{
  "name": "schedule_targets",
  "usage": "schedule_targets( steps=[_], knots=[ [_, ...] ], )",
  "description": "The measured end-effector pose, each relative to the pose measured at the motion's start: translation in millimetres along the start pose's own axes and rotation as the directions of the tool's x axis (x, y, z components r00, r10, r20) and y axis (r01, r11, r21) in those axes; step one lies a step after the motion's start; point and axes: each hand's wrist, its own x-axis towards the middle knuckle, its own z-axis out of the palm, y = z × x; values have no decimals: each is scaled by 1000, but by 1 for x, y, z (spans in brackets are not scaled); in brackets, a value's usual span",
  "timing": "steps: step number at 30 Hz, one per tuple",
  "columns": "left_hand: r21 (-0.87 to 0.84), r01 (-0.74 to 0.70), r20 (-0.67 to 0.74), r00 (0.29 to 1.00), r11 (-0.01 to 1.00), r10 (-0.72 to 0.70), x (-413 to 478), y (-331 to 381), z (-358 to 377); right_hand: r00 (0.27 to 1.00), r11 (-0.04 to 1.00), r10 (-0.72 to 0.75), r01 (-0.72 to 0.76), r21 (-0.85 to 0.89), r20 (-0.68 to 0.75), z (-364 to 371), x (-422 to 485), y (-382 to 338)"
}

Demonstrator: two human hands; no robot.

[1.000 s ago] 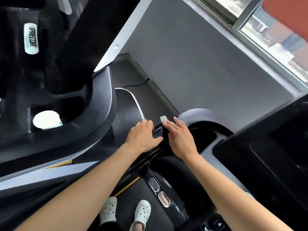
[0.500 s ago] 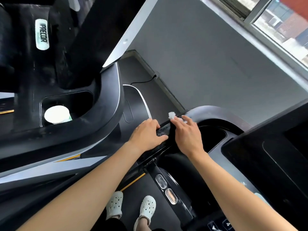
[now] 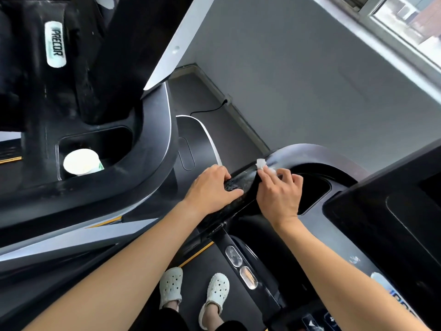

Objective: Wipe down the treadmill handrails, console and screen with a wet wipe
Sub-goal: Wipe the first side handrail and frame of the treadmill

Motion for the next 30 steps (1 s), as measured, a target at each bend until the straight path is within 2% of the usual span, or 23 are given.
schedule_targets(
  steps=[2, 5, 7, 8, 10, 12, 14, 21, 23, 27, 30],
  knots=[
    [30, -4, 2, 1000, 1000, 4, 2, 3, -1, 999, 995, -27, 24, 101, 31, 0, -4, -6],
    [78, -11, 4, 1000, 997, 11, 5, 10, 0, 982, 938, -166, 129, 322, 91, -8, -6, -17],
    [87, -26, 2, 1000, 996, 26, 7, 15, 2, 975, 916, -182, 122, 382, 125, -14, -1, -12],
    [86, -38, 2, 999, 996, 38, 8, 17, 4, 978, 920, -145, 78, 383, 148, -13, 0, -5],
    [83, -70, 5, 998, 994, 70, 9, 19, 8, 978, 934, 41, -110, 340, 206, -7, 0, 11],
    [72, -104, 7, 995, 992, 104, 10, 22, 10, 921, 883, 285, -360, 301, 266, -1, -3, 23],
    [59, -136, 9, 991, 989, 135, 12, 26, 12, 867, 811, 397, -485, 328, 300, -1, -6, 25],
    [98, -144, 5, 990, 985, 144, 17, 34, 18, 923, 797, 270, -374, 474, 274, -20, -19, -3],
    [76, -133, -14, 991, 988, 134, 18, 34, 20, 904, 740, 320, -425, 521, 282, -20, -17, 3],
    [33, -98, -37, 994, 995, 99, 14, 31, 21, 782, 595, 532, -618, 515, 324, -10, -4, 18],
    [53, -95, -44, 994, 994, 97, 11, 31, 20, 794, 630, 507, -606, 486, 335, -13, -3, 10]
  ],
)
